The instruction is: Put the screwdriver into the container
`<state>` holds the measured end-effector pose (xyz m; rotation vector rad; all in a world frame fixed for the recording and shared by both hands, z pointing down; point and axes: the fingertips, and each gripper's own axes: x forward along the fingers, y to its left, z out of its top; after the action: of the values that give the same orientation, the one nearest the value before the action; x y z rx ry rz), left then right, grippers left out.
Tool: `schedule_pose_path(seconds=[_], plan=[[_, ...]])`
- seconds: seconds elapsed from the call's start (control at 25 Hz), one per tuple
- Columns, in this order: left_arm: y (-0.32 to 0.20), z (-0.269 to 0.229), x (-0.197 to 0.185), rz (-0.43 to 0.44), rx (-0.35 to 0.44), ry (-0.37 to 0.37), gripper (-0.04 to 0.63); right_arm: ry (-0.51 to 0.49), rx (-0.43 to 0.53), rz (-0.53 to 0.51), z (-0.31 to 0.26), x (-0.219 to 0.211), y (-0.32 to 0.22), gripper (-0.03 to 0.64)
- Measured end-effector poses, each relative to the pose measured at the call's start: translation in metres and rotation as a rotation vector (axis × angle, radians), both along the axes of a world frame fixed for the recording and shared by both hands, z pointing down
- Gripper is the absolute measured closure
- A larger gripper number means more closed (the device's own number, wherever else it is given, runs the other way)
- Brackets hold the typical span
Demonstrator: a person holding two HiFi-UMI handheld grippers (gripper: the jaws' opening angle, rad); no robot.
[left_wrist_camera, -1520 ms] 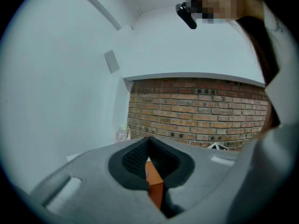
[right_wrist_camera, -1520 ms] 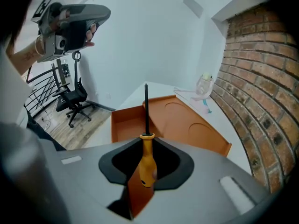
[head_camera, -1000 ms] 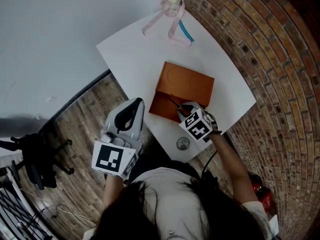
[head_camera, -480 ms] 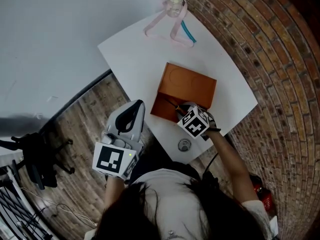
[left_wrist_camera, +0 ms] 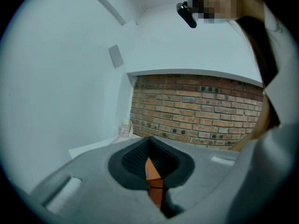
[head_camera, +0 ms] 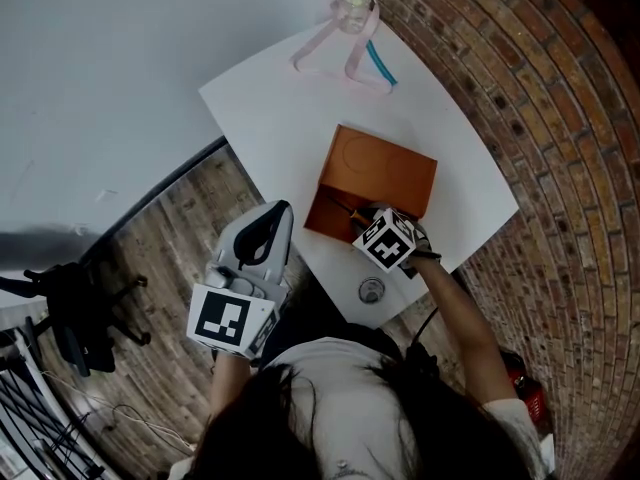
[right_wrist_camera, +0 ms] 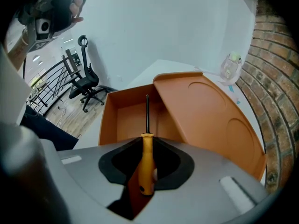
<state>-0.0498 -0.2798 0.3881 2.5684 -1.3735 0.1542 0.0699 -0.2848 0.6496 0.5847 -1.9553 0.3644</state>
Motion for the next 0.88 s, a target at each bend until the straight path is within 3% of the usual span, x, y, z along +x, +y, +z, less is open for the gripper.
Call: schedule_pose_path(seconds=[0.88], plan=[[0.004, -0.0008, 0.001, 0.025, -0.003, -0.009, 0.595, 0.024, -0.003, -0.01, 0.007, -0.002, 0.0048, 0.529]])
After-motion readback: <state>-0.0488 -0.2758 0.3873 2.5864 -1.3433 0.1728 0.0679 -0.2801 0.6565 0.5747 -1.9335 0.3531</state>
